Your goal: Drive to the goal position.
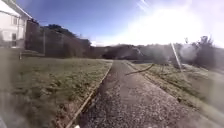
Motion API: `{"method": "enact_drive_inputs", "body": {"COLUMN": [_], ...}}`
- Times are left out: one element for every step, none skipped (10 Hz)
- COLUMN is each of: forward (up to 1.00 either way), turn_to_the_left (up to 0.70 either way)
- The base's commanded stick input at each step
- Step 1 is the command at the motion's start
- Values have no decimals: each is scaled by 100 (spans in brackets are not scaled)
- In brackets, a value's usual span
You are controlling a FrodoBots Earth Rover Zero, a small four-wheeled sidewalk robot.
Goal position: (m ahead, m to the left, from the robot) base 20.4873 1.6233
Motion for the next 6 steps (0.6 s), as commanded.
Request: {"method": "enact_drive_inputs", "body": {"forward": [100,100,100,100,100,100], "turn_to_the_left": [-13,-40,-40,-4,-2,0]}}
